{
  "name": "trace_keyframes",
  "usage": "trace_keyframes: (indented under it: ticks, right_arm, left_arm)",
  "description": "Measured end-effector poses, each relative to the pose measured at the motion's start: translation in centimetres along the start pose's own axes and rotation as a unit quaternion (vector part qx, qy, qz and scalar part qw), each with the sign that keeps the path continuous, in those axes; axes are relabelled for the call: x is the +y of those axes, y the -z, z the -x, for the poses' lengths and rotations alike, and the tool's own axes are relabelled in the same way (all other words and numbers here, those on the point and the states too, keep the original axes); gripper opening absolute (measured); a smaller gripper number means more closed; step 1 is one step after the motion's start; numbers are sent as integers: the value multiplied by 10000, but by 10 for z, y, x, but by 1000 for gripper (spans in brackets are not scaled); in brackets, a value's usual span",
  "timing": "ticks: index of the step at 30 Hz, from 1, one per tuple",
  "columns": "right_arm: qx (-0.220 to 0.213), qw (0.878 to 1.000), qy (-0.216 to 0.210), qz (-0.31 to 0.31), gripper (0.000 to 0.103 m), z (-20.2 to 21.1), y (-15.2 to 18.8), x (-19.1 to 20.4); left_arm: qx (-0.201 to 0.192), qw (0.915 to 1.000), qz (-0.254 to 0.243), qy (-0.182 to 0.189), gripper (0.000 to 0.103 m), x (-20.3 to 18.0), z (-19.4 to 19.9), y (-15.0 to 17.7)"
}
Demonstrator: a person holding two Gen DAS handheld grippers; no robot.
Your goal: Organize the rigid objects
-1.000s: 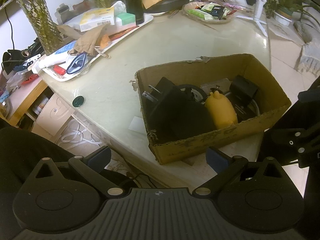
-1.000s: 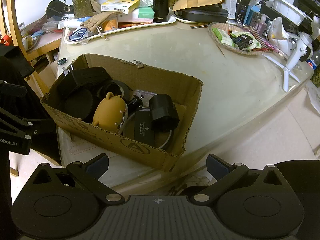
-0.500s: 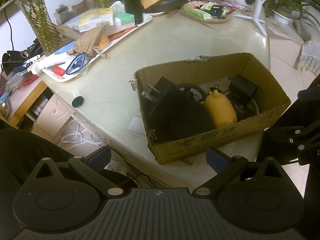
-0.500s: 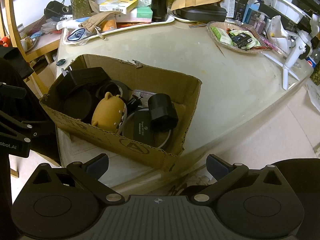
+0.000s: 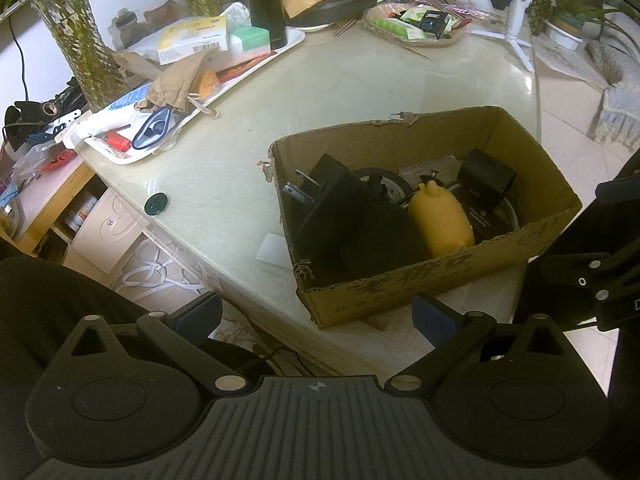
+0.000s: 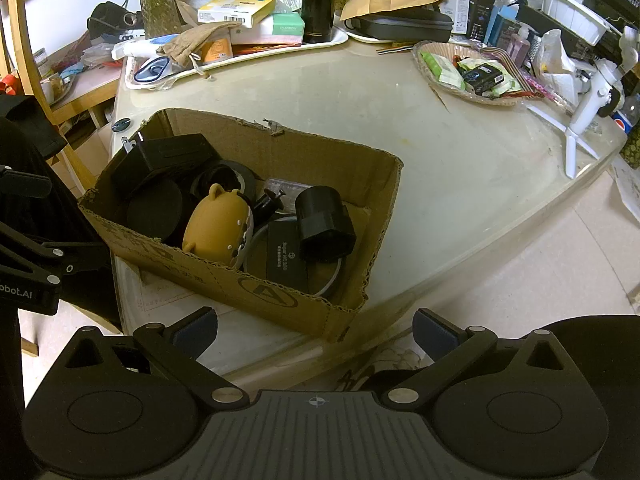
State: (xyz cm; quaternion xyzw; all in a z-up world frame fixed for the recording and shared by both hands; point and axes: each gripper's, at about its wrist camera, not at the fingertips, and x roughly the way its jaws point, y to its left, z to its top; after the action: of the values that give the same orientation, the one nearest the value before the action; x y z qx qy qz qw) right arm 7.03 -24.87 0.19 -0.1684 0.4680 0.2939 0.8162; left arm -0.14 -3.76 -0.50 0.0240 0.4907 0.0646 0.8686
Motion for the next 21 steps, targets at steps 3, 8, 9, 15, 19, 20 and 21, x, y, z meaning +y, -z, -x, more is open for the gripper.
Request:
trace_keyframes:
  ticks: [3,8,9,15,19,20,21]
  right_arm:
    - [3,10000,-4,-17,103,-1,1,0]
    - [2,10000,-2,-17,103,-1,1,0]
    - [1,10000,-2,-15,103,-1,1,0]
    - [0,10000,-3,-16,103,-1,1,0]
    - [3,10000,-5,-11,103,-1,1,0]
    - [5,10000,-5,-11,103,-1,1,0]
    - [5,10000,-4,-12,103,-1,1,0]
  left_arm:
    - [-1,10000,2,0,103,0,0,0]
    - [-4,10000,1,0,103,0,0,0]
    - [-1,10000,1,0,103,0,0,0]
    - [0,10000,2,-1,103,0,0,0]
    - [10,10000,6,-14,103,1,0,0]
    - [9,10000,5,-14,103,1,0,0]
    - [8,10000,5,-14,103,2,0,0]
